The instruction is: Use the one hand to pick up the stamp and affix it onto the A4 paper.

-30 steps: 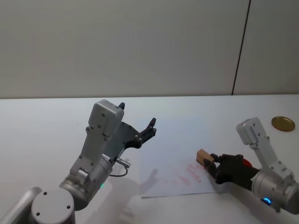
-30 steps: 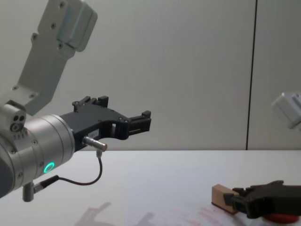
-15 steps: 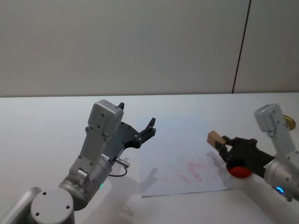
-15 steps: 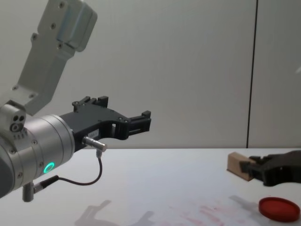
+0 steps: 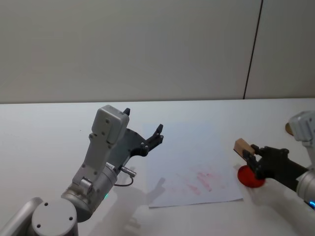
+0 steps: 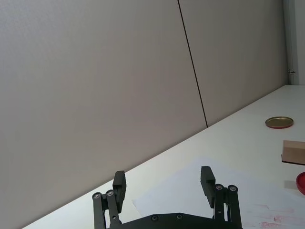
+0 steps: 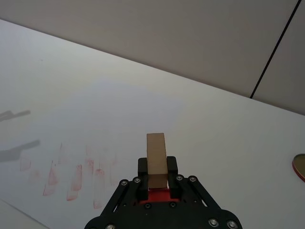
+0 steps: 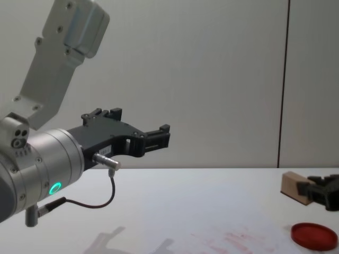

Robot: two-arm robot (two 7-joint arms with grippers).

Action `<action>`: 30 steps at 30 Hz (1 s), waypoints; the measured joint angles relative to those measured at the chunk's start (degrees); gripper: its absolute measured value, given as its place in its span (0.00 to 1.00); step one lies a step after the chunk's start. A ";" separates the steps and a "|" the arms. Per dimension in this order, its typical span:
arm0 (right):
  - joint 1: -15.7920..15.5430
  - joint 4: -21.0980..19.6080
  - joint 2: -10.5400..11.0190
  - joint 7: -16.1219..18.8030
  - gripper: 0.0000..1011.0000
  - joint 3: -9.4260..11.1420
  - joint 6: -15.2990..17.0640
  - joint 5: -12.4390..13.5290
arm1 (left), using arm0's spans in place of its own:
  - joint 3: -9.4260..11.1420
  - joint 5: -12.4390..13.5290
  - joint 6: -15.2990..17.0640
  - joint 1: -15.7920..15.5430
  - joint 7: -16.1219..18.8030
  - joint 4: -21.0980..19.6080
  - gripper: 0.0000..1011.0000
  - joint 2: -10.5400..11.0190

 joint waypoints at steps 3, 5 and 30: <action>-0.73 -0.29 0.53 0.00 0.21 0.25 0.34 0.54 | 0.00 0.00 0.00 0.00 0.00 0.00 0.98 0.00; -1.04 -0.35 0.73 0.00 0.21 0.32 0.50 0.78 | 0.00 0.00 0.00 0.00 0.00 0.00 0.98 0.00; -2.50 2.84 1.72 0.58 0.24 0.48 1.96 1.92 | 0.00 0.00 0.00 0.00 0.00 0.00 0.98 0.00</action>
